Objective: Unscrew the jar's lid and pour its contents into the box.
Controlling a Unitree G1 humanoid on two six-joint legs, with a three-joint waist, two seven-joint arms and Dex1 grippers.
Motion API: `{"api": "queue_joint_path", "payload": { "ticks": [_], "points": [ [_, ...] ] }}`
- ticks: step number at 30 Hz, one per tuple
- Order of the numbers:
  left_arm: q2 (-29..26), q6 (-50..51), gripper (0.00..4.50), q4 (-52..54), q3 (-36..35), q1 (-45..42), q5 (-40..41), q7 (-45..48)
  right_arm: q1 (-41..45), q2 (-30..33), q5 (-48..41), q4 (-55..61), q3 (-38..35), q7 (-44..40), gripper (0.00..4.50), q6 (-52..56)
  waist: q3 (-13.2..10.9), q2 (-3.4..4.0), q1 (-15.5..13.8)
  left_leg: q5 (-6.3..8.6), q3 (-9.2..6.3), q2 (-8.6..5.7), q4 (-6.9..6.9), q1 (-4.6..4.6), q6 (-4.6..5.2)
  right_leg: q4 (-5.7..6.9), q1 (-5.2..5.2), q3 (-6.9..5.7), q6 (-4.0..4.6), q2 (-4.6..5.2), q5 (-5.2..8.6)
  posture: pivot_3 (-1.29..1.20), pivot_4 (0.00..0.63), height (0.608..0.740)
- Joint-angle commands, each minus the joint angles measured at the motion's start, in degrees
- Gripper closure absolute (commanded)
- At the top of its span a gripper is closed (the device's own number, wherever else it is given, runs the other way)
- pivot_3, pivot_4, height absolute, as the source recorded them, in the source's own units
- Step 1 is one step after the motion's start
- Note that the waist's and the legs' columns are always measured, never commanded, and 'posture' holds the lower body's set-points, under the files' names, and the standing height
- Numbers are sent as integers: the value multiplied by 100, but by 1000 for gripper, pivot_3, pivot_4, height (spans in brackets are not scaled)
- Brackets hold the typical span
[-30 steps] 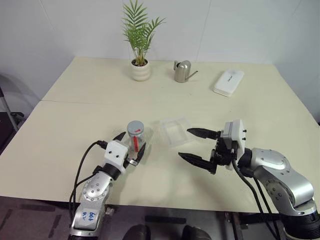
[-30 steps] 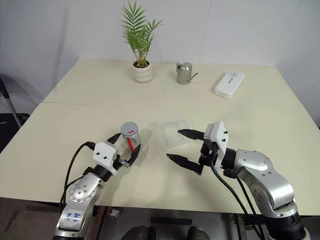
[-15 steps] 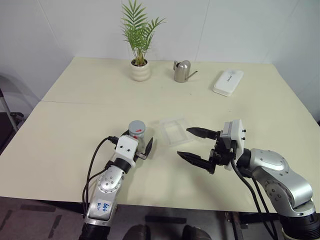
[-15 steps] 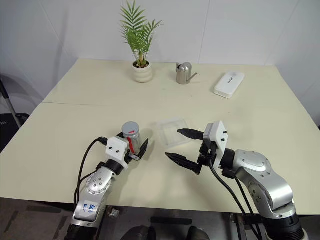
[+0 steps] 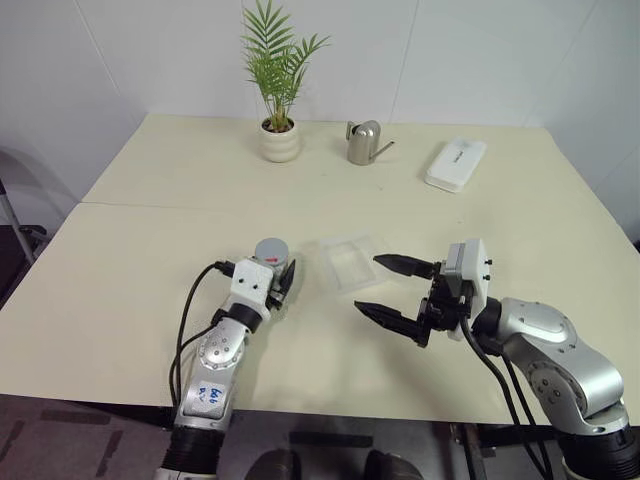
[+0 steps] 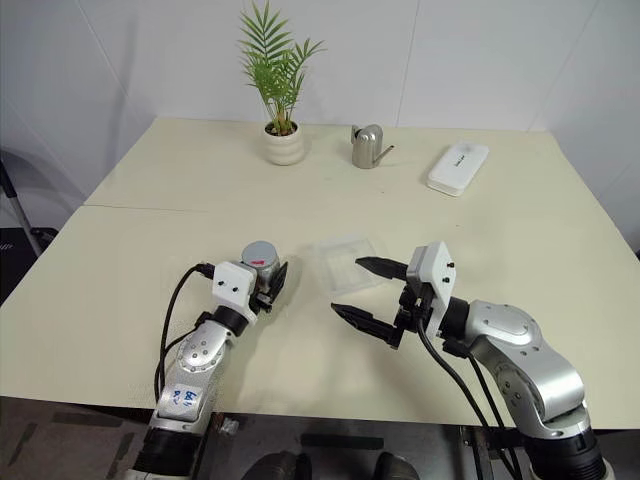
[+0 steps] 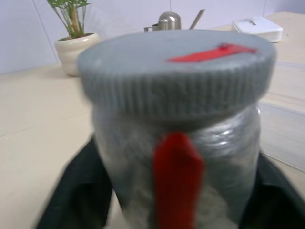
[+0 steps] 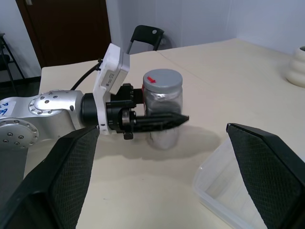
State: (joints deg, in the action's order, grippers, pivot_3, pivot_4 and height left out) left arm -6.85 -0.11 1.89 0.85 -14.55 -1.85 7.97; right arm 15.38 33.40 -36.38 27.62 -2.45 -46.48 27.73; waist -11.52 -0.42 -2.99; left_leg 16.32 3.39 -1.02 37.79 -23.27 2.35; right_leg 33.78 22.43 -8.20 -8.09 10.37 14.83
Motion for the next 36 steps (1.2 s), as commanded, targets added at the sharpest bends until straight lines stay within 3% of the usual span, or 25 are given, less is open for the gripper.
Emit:
{"api": "queue_joint_path", "payload": {
  "ticks": [1,5,9,14,17,24,36],
  "points": [
    [37,-111,2573,61,-125,-30,277,92,2,-44,-50,92,-129,91,0,-70,0,0,3,0,1,0,0,0,0,0,0,0,0,0,0,0,150,740],
    [-188,-66,2573,135,-396,-198,800,528,175,-157,-88,61,-111,333,0,49,0,0,14,0,1,2,4,0,0,4,0,1,-1,0,0,0,150,740],
    [-812,311,2573,129,-789,-546,1672,1481,709,-367,-195,60,21,863,0,559,0,0,58,1,6,15,14,0,-4,8,4,4,8,-11,-6,0,150,740],
    [-1793,1499,2573,487,-617,-877,2921,3331,1636,-874,-597,38,193,1524,0,1450,0,0,172,-1,8,25,17,1,-9,9,6,10,16,-23,-11,0,150,740],
    [-2103,1979,2573,654,-526,-975,3202,3722,2018,-1115,-602,6,423,1685,0,1750,0,1,174,0,15,28,17,1,-11,7,9,23,16,-34,-11,0,150,740],
    [-2084,2342,2573,633,-271,-1196,3169,3925,2530,-1380,-115,-189,1247,1673,0,1824,0,0,183,4,38,47,17,1,-16,0,17,46,16,-61,-11,0,150,740],
    [-1935,2175,2573,740,-3,-1090,2947,3951,2928,-1696,295,-715,1397,1596,0,1764,0,0,261,6,56,70,20,2,-29,3,28,62,23,-85,-13,0,150,740]
  ]
}}
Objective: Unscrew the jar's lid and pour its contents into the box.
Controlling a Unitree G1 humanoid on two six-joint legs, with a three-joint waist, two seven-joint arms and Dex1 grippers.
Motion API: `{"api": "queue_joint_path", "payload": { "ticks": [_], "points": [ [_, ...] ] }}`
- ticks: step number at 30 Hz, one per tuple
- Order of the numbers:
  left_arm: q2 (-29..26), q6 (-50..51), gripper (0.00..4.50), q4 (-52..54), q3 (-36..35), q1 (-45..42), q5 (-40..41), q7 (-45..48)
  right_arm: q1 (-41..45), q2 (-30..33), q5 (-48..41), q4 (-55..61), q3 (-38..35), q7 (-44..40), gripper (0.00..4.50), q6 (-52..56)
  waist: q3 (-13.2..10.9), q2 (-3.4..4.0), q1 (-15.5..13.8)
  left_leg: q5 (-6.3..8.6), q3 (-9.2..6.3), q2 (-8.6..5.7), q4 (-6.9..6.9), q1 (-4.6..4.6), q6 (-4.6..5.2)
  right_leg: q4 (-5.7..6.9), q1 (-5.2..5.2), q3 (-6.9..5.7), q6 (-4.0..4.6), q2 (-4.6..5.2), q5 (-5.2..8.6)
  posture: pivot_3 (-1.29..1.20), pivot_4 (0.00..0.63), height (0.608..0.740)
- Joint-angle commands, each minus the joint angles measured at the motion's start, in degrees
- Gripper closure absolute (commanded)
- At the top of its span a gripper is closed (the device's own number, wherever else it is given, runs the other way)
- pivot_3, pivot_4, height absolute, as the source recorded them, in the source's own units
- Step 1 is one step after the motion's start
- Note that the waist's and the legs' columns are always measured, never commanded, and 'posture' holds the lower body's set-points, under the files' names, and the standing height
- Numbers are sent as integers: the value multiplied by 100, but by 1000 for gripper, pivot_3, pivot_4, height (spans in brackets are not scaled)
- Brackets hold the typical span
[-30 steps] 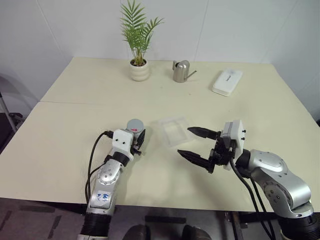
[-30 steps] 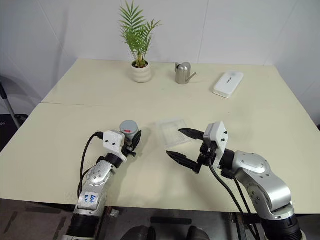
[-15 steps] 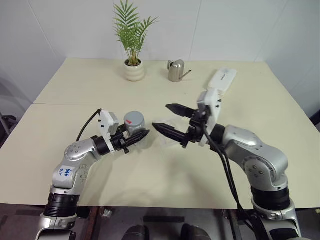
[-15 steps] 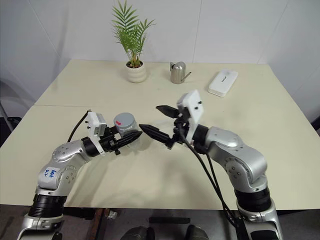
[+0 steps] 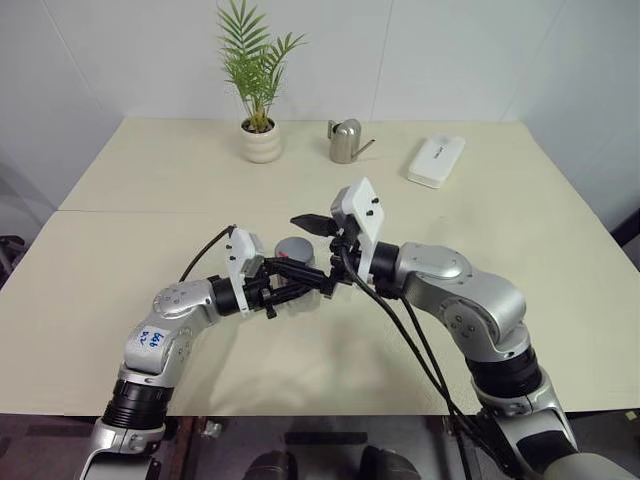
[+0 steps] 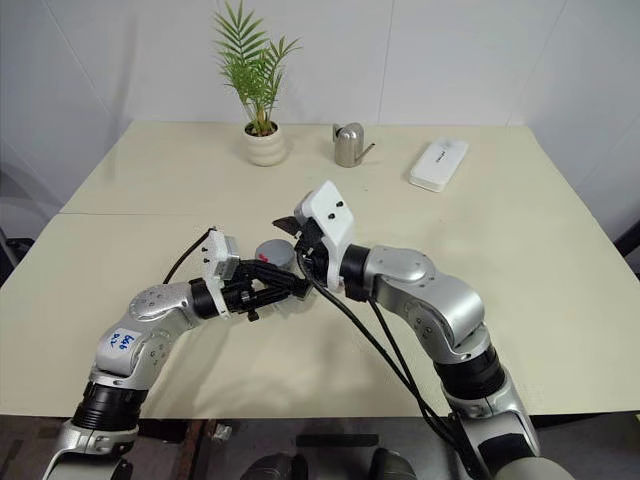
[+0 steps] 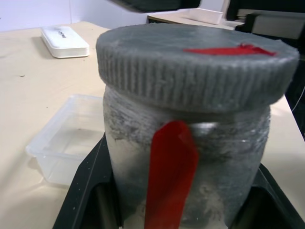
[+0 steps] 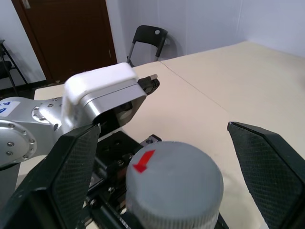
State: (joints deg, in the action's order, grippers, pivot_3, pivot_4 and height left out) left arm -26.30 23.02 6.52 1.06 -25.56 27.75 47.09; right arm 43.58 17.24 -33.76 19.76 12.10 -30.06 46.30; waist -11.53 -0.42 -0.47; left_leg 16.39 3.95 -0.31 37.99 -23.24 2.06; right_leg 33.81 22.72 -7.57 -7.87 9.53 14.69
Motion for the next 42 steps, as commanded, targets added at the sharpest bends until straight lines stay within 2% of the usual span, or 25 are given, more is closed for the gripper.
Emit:
{"api": "queue_joint_path", "payload": {
  "ticks": [1,19,22,26,32,36,38,42],
  "points": [
    [14,-142,2573,275,-30,10,-14,33,112,-96,49,53,-57,-50,0,-90,0,0,27,0,0,0,0,0,0,0,0,0,0,0,0,0,150,740],
    [92,-182,2573,302,-97,-6,10,-41,-92,-24,77,13,-116,-215,0,27,0,0,58,1,1,1,-1,0,-1,0,2,2,0,0,0,0,150,740],
    [105,-174,2573,321,-99,3,14,-45,-126,-7,75,-9,-130,-254,619,27,0,0,59,2,1,1,-1,0,-1,0,2,2,0,0,0,0,150,740],
    [100,-167,2573,349,-104,18,21,-48,-141,2,46,-82,-172,-304,1899,0,0,0,61,2,1,1,-1,0,-1,0,3,3,0,0,0,0,150,740],
    [39,-278,2573,285,-135,58,17,87,-103,-64,-169,-72,-353,-531,1895,-142,0,0,61,2,2,1,-1,0,-1,0,3,3,0,0,0,0,150,740],
    [25,-856,2573,145,-202,17,248,840,-9,207,-472,-33,-322,-1664,1895,-408,0,0,55,2,2,1,-1,0,-1,-2,3,3,0,0,0,0,150,740],
    [-72,-727,2573,98,-170,-71,526,1375,163,396,-629,-139,-305,-2473,1895,-594,0,0,57,3,4,1,-1,-2,1,-5,3,3,0,0,0,0,150,740],
    [-252,-764,2573,-127,82,-350,549,2263,748,782,-590,-653,-78,-4041,1895,-931,0,0,66,4,7,3,0,-1,3,-4,3,3,0,-2,0,0,150,740]
  ]
}}
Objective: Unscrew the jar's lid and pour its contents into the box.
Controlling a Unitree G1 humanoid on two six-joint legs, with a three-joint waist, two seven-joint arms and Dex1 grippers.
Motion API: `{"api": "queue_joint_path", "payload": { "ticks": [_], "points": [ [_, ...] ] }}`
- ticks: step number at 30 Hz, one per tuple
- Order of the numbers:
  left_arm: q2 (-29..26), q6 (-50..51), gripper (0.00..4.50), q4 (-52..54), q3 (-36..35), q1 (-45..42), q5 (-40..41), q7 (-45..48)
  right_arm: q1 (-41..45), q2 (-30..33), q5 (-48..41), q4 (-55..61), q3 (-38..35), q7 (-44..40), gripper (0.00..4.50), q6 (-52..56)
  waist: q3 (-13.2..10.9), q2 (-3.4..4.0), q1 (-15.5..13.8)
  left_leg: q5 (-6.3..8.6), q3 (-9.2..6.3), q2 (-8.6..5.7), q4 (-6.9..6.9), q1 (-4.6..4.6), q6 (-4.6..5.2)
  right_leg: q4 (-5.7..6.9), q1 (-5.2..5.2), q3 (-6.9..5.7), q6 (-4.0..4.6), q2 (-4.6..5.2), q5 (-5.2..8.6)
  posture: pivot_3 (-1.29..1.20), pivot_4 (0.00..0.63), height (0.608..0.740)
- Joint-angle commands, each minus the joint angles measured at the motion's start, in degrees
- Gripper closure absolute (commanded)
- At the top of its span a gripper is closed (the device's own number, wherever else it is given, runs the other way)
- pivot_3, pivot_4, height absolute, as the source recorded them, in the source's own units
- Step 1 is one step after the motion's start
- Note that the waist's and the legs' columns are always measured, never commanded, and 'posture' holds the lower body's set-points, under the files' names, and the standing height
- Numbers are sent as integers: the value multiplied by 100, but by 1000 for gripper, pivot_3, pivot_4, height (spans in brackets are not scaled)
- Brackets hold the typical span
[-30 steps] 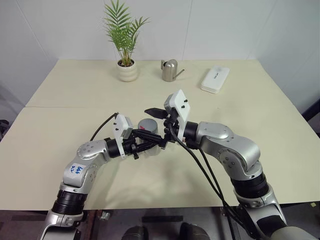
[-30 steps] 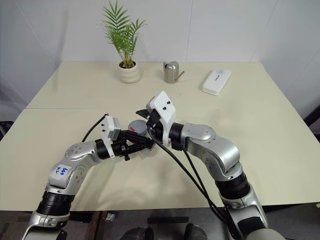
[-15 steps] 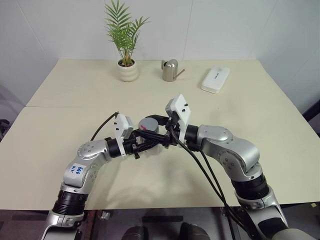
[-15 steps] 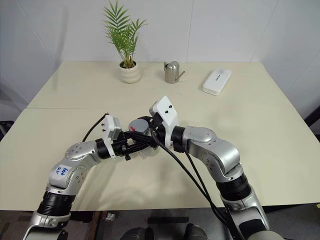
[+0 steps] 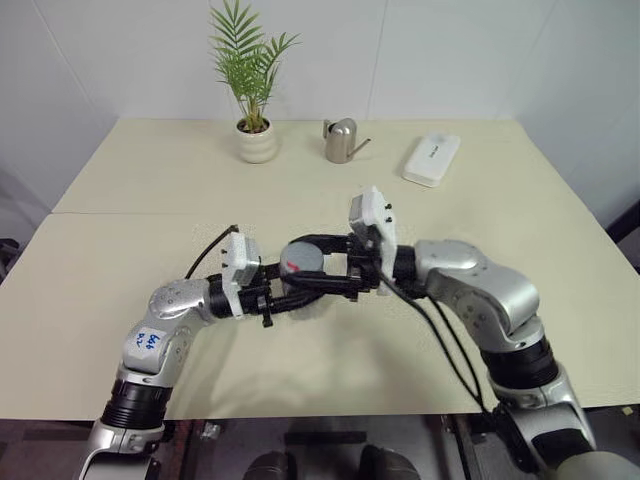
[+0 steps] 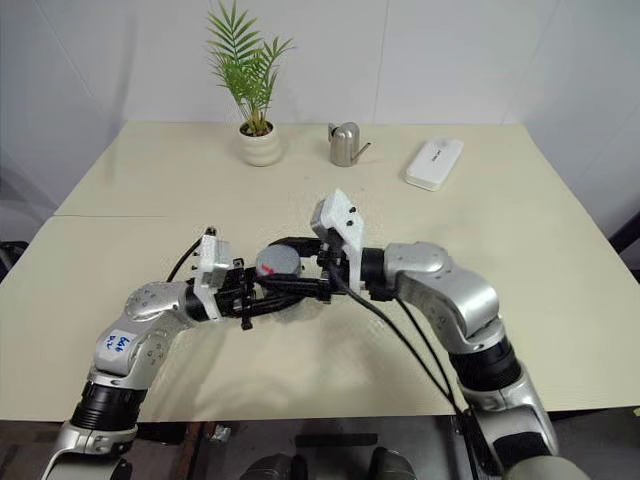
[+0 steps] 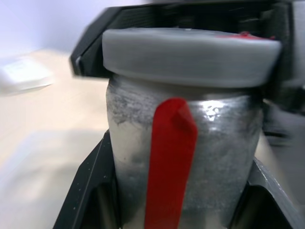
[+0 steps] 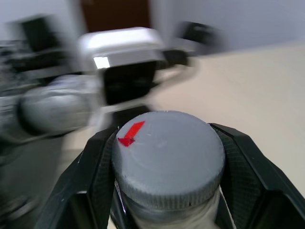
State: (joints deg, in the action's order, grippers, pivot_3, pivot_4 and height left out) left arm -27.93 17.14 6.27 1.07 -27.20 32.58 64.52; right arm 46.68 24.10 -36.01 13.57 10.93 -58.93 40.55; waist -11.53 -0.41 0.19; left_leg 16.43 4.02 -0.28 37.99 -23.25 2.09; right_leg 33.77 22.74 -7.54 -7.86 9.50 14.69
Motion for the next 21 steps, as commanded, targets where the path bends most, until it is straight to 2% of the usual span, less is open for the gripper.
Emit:
{"api": "queue_joint_path", "payload": {
  "ticks": [1,6,12,17,21],
  "points": [
    [-118,-180,2573,-146,149,-256,70,710,629,177,-301,-185,134,-1524,1895,-440,0,0,0,0,0,0,1,2,0,2,0,1,0,0,0,0,150,740],
    [-113,-183,2573,-205,295,-427,36,1071,1251,253,-115,-721,305,-2371,1895,-695,0,0,2,0,1,0,3,1,0,1,-1,0,1,0,-1,0,150,740],
    [-125,-352,2573,-305,203,-467,-105,947,1350,202,116,-1087,211,-2299,1895,-786,0,0,0,0,2,0,3,0,0,0,-1,-1,1,0,-1,0,150,740],
    [-311,-480,2573,-608,-86,-610,-142,835,1199,245,119,-1119,-79,-1902,150,-615,0,0,-3,0,1,0,5,0,-2,2,-1,-2,1,0,-1,0,150,740],
    [-365,-577,2573,-856,-366,-709,-187,600,1137,193,178,-1144,-473,-1399,51,-694,0,0,-14,1,-1,0,5,0,-4,1,-1,-1,1,1,-1,0,150,740]
  ]
}}
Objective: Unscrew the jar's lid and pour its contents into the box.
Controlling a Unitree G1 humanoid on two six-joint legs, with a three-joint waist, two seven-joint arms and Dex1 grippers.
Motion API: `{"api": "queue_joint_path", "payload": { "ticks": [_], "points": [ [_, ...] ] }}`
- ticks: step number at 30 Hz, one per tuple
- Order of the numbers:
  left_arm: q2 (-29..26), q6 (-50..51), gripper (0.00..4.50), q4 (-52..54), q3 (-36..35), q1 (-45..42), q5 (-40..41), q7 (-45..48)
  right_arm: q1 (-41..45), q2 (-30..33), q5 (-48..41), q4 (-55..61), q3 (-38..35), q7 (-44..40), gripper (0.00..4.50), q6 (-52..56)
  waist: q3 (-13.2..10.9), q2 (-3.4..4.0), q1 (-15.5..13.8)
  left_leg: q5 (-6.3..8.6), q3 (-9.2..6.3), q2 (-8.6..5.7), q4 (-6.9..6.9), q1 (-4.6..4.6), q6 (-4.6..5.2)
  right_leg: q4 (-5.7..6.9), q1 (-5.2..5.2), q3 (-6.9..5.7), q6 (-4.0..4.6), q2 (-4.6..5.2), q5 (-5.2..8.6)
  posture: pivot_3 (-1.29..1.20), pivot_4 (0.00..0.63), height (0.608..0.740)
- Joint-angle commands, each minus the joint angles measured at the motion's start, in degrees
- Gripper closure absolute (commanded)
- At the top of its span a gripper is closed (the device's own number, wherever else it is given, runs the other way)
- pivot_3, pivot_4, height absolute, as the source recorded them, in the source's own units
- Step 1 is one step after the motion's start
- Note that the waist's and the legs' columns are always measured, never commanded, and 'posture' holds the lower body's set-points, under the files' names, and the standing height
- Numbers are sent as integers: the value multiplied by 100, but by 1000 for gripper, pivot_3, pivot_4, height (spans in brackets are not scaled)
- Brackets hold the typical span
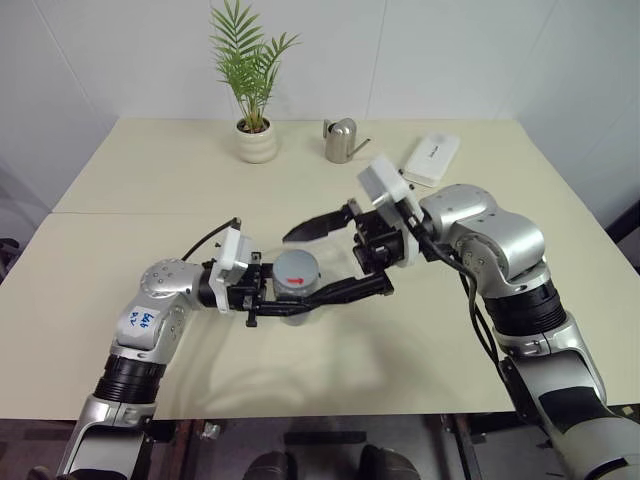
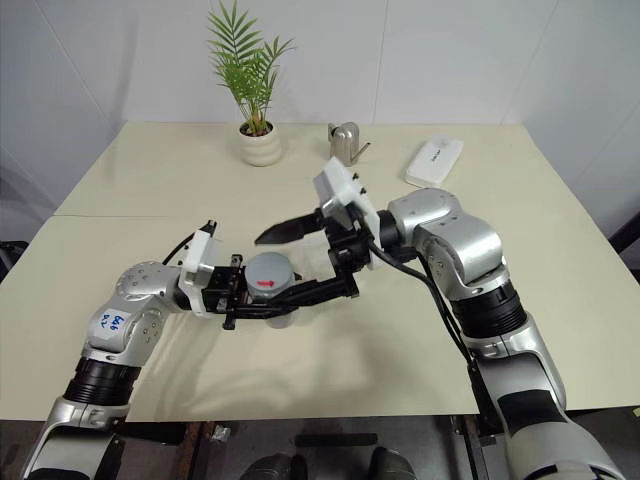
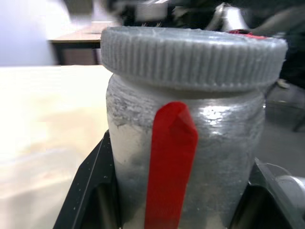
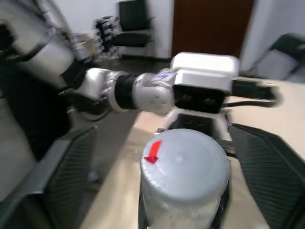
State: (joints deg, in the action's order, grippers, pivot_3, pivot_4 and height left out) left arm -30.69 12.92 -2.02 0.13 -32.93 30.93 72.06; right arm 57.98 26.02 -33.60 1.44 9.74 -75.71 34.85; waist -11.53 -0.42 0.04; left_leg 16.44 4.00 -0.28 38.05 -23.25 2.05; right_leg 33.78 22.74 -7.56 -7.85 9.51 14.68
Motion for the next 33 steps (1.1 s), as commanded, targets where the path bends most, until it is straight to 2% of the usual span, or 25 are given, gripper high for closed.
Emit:
{"api": "queue_joint_path", "payload": {
  "ticks": [1,5,12,17,26,33],
  "points": [
    [-83,-166,2573,-62,-319,-131,-22,-201,-17,18,-25,88,-377,331,51,-148,0,0,8,1,0,0,0,0,-1,-1,0,0,0,0,0,0,150,740],
    [11,-217,2573,-84,-352,-17,-74,-414,-219,-102,8,385,-425,816,51,-67,0,0,11,4,2,1,-3,0,-6,-1,2,-4,0,0,0,0,150,740],
    [306,-182,2573,-50,-188,-54,-170,-716,-420,-628,186,904,-65,1706,51,77,0,0,19,4,11,3,-3,1,-6,2,5,-3,0,0,0,0,150,740],
    [414,-211,2573,-120,-192,-95,-204,-826,-448,-827,278,997,120,1884,51,-34,0,0,19,5,11,3,0,1,-6,3,5,-2,0,-1,0,0,150,740],
    [474,-197,2573,-25,-205,-103,-168,-859,-264,-928,756,296,154,2014,51,-489,0,0,21,4,12,4,-1,1,-6,3,6,-2,0,-3,0,0,150,740],
    [502,-239,2573,-4,-179,-112,-165,-848,-67,-736,930,-252,-62,1885,51,-805,0,0,24,4,13,4,-1,1,-6,3,6,-2,0,-3,0,0,150,740]
  ]
}}
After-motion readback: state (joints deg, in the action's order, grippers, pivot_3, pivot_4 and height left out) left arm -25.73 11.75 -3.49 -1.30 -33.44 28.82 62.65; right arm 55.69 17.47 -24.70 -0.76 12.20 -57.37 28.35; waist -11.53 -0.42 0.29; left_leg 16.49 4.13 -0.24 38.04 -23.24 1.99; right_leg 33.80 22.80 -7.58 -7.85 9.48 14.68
